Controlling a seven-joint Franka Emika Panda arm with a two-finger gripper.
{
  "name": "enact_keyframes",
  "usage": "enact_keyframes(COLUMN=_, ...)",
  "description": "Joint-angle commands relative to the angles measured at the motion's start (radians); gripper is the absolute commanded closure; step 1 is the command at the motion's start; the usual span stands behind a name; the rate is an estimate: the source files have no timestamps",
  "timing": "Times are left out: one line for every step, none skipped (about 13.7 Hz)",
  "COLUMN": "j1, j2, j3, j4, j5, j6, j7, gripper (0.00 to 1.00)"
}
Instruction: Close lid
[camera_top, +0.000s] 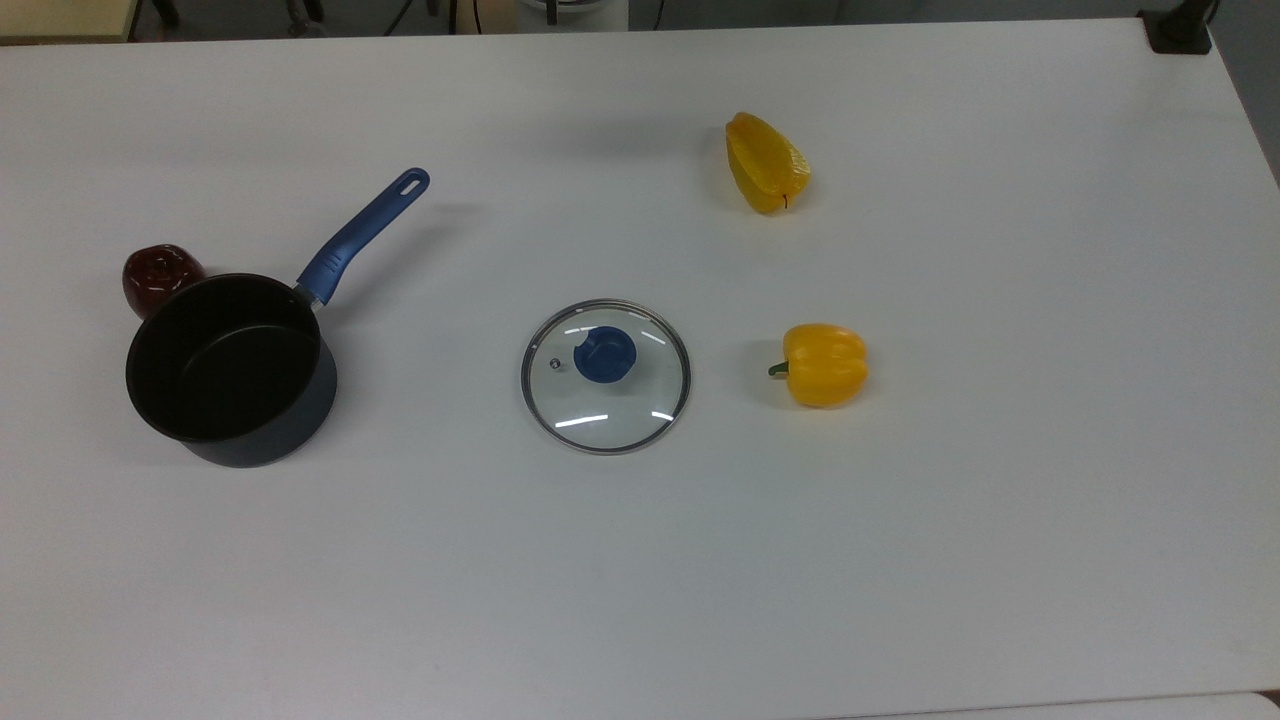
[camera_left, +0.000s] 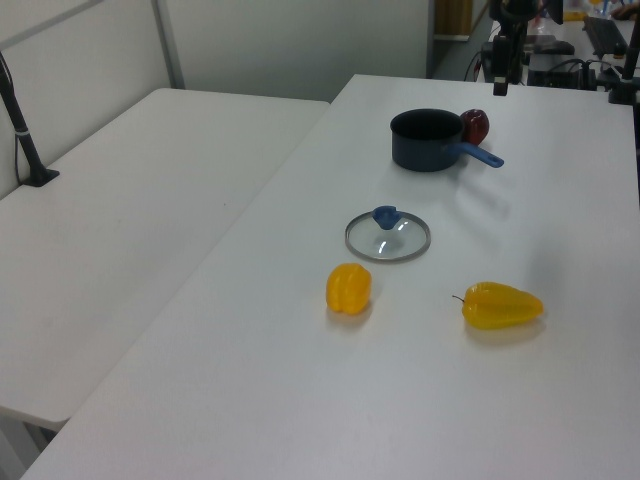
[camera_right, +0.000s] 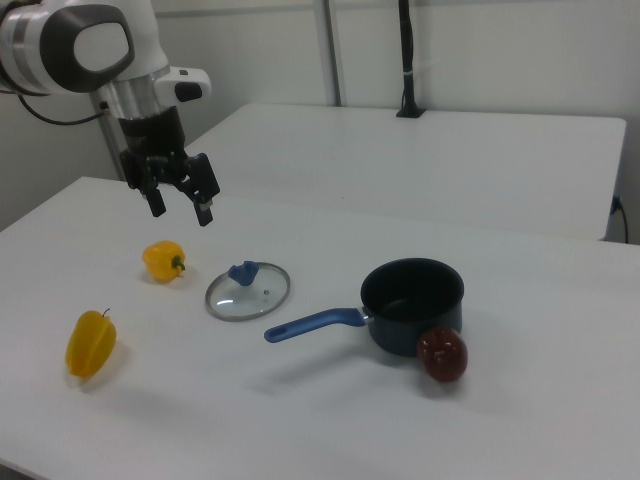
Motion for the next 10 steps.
enact_keyframes(j1=-0.022, j2=0.009, j3=-0.002, j4=0.017, j5=0.021, j6=0.005, j7=-0.024, gripper=0.0)
enact_keyframes(j1=-0.024, j2=0.009, j3=-0.002, j4=0.017, j5=0.021, j6=0.01, j7=-0.024, gripper=0.0)
enact_keyframes(j1=-0.024, j2=0.009, j3=-0.004, j4=0.017, j5=0.021, j6=0.013, j7=-0.024, gripper=0.0)
enact_keyframes(j1=-0.022, j2=0.009, j3=-0.004, j4=0.017, j5=0.021, j6=0.013, j7=-0.024, gripper=0.0)
enact_keyframes(j1=-0.021, j2=0.009, j3=-0.004, j4=0.017, j5=0.021, j6=0.014, j7=-0.024, gripper=0.0)
enact_keyframes(j1=-0.019, j2=0.011, j3=-0.002, j4=0.016, j5=0.021, j6=0.016, j7=-0.024, gripper=0.0)
enact_keyframes(j1=-0.013, j2=0.02, j3=-0.002, j4=0.013, j5=0.021, j6=0.024, j7=-0.024, gripper=0.0)
enact_keyframes(j1=-0.009, j2=0.032, j3=-0.001, j4=0.01, j5=0.021, j6=0.057, j7=-0.021, gripper=0.0)
enact_keyframes(j1=-0.004, j2=0.041, j3=0.002, j4=0.002, j5=0.021, j6=0.1, j7=-0.019, gripper=0.0)
enact_keyframes(j1=-0.001, j2=0.057, j3=0.005, j4=-0.01, j5=0.021, j6=0.14, j7=-0.007, gripper=0.0)
